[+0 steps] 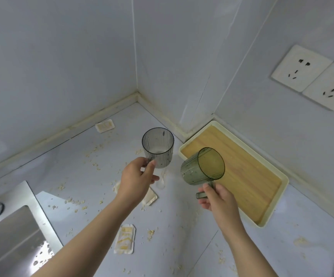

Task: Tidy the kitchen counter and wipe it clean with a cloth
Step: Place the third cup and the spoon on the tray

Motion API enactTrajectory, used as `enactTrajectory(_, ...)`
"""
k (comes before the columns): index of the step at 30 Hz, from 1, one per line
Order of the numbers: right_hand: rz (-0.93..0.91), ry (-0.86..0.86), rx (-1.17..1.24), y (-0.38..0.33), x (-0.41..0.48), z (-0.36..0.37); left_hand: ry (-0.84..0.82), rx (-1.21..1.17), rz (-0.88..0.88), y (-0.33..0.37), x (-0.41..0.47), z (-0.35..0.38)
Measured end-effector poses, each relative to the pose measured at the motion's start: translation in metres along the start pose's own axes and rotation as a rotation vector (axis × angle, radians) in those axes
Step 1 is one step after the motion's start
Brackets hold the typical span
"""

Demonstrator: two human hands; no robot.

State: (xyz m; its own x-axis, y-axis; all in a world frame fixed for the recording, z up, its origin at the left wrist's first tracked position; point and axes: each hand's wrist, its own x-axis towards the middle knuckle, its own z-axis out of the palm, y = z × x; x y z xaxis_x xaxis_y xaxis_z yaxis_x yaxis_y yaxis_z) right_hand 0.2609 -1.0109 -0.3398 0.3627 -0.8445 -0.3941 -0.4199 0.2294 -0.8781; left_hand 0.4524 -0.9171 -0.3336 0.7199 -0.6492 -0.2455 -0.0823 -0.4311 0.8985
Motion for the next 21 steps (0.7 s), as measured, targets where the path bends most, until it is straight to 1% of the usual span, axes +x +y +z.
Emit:
enactTrajectory(4, 0.001, 0.113, 0.059, 0.004, -0.004, -0.034, -0.058, -0.007, 0.023, 0.015, -0.005, 0.029)
enactTrajectory(11, 0.011, 0.267, 0.064, 0.021, -0.007, -0.092, -0.180, 0.061, 0.054, 0.038, 0.002, 0.093)
enactTrajectory(14, 0.034, 0.306, 0.078, 0.029, -0.006, -0.104, -0.206, 0.098, 0.065, 0.043, 0.011, 0.113)
enactTrajectory(21, 0.071, 0.338, 0.130, 0.037, 0.011, -0.124, -0.267, 0.090, 0.042, 0.057, 0.053, 0.163)
